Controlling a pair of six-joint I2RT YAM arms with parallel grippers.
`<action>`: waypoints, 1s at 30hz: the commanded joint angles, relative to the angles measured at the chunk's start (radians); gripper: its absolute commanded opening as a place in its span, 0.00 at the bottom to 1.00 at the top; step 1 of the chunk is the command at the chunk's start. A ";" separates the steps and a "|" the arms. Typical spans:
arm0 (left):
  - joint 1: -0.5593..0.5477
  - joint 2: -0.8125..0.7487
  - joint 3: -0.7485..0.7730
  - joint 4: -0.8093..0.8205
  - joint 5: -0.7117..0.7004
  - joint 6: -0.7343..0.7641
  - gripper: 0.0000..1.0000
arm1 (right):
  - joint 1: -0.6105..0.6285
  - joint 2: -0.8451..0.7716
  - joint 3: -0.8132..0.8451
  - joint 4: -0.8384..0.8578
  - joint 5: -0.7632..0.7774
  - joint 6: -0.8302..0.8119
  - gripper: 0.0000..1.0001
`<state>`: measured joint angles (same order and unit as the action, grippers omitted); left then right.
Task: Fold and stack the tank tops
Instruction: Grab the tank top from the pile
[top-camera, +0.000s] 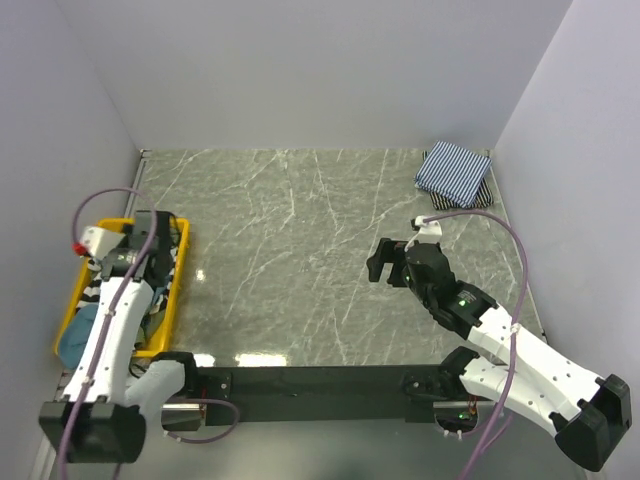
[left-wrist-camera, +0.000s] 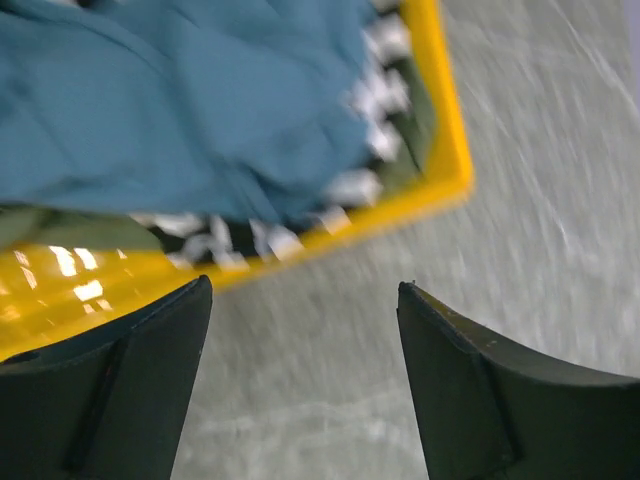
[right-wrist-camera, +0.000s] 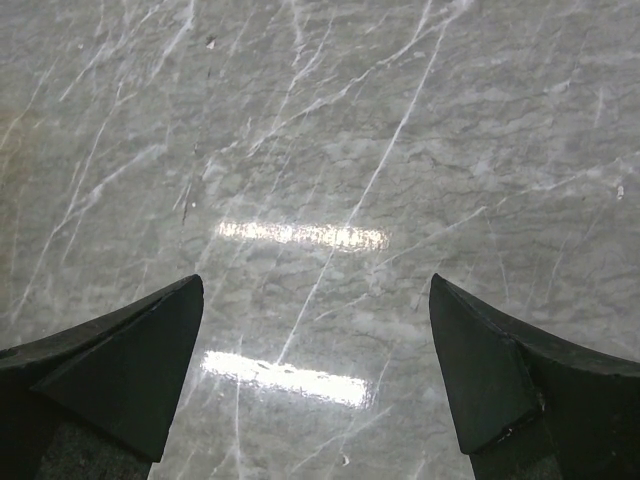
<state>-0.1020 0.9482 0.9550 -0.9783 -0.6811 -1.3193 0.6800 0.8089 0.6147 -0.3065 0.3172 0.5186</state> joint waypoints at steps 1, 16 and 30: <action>0.189 0.053 -0.024 0.082 0.032 0.081 0.80 | -0.003 0.003 -0.004 0.027 -0.024 -0.003 1.00; 0.515 0.414 0.053 0.234 0.161 0.146 0.69 | -0.002 -0.005 -0.024 0.040 -0.053 -0.003 1.00; 0.524 0.326 0.111 0.311 0.313 0.268 0.01 | -0.002 -0.013 -0.024 0.043 -0.061 -0.008 1.00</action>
<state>0.4160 1.3781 0.9882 -0.7162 -0.4427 -1.1343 0.6800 0.8154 0.5941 -0.2993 0.2600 0.5186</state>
